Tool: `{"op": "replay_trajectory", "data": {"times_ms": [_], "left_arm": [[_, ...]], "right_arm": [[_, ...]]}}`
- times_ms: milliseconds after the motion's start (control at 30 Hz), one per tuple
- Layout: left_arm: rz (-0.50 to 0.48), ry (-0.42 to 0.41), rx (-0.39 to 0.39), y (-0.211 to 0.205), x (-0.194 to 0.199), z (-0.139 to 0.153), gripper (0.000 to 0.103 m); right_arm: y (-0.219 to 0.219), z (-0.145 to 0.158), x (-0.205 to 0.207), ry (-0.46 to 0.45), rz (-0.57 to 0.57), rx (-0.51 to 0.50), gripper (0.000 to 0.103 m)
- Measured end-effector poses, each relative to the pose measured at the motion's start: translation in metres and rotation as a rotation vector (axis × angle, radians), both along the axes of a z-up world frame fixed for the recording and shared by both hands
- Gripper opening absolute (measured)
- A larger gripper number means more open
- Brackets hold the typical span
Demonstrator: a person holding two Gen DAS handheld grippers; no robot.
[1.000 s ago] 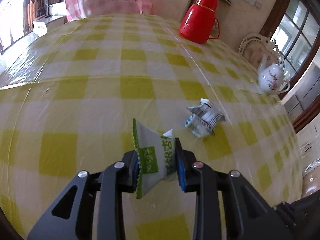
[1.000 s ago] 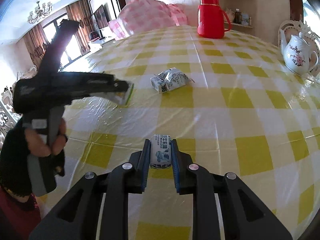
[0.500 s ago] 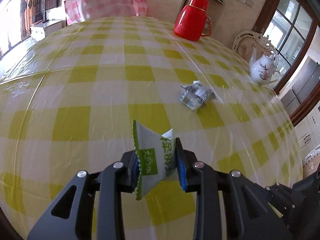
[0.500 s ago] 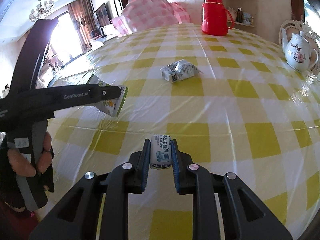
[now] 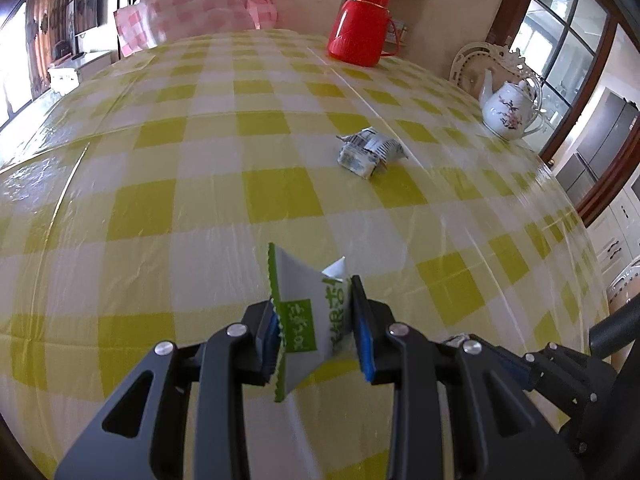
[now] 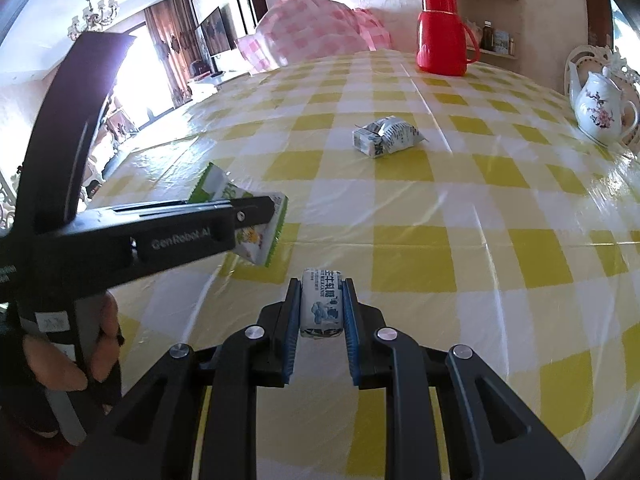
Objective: Organize snacks
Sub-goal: 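Carry the green-printed bag and candy over to the lavender box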
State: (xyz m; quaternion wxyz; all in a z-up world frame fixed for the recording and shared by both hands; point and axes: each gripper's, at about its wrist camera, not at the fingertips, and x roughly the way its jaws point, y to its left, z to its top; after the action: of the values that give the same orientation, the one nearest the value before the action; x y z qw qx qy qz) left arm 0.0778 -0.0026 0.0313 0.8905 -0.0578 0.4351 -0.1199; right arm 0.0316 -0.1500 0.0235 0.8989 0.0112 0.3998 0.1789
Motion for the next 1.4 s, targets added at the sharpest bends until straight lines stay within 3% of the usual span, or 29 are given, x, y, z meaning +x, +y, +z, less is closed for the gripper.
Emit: {"op": "replay_trajectory", "data": {"times_ms": [400, 733, 1167, 1400], "left_arm": [[0.063, -0.047, -0.040, 0.031, -0.056, 0.000, 0.031], [0.076, -0.071, -0.029, 0.056, -0.111, -0.008, 0.031], [0.121, -0.125, -0.001, 0.107, -0.179, 0.006, 0.031], [0.177, -0.156, -0.023, 0.147, -0.210, 0.015, 0.031]], "right_arm": [[0.023, 0.009, -0.036, -0.015, 0.049, 0.061, 0.020], [0.045, 0.010, -0.069, -0.026, 0.094, 0.100, 0.020], [0.106, 0.005, -0.116, -0.023, 0.223, 0.080, 0.020], [0.133, 0.005, -0.128, -0.036, 0.270, 0.063, 0.020]]}}
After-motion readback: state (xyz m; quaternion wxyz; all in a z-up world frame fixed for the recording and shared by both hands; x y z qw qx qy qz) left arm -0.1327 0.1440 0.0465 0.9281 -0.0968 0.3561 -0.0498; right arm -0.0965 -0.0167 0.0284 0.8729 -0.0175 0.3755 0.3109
